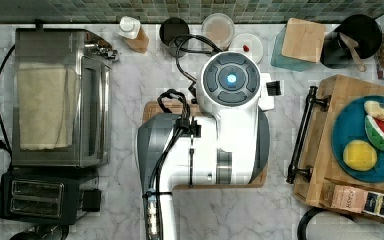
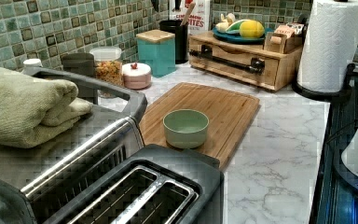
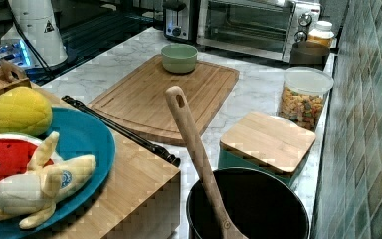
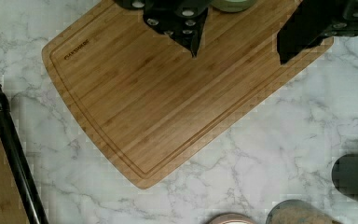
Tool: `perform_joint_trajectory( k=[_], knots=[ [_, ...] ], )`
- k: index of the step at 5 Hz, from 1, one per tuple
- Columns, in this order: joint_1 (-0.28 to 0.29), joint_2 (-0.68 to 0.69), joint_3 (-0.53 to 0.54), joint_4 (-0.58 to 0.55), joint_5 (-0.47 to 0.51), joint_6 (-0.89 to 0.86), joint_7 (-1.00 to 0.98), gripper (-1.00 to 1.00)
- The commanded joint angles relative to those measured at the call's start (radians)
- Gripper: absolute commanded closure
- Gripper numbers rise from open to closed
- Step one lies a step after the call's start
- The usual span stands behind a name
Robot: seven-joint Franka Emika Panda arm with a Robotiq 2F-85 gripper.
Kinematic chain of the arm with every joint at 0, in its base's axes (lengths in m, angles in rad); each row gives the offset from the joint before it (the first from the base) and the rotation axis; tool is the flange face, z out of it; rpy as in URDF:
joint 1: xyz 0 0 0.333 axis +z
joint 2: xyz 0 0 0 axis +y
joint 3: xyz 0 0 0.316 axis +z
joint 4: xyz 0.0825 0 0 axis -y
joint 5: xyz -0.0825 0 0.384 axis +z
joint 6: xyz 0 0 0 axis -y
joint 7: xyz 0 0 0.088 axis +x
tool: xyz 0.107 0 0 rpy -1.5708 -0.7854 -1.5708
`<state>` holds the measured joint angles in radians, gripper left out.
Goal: Open the drawer.
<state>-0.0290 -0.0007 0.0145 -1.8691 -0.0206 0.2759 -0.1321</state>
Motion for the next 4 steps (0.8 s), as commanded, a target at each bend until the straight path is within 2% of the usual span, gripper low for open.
perform_joint_trajectory(
  k=[1,2,3,4],
  knots=[
    [-0.001,-0.002,0.0,-0.001,0.0,0.0,-0.001,-1.0],
    [-0.02,0.007,-0.02,-0.039,-0.025,0.064,-0.084,-1.0],
    [-0.088,0.013,-0.017,-0.069,-0.049,0.131,-0.219,-1.0],
    [-0.095,0.006,-0.075,-0.138,-0.076,0.262,-0.353,-1.0]
  ],
)
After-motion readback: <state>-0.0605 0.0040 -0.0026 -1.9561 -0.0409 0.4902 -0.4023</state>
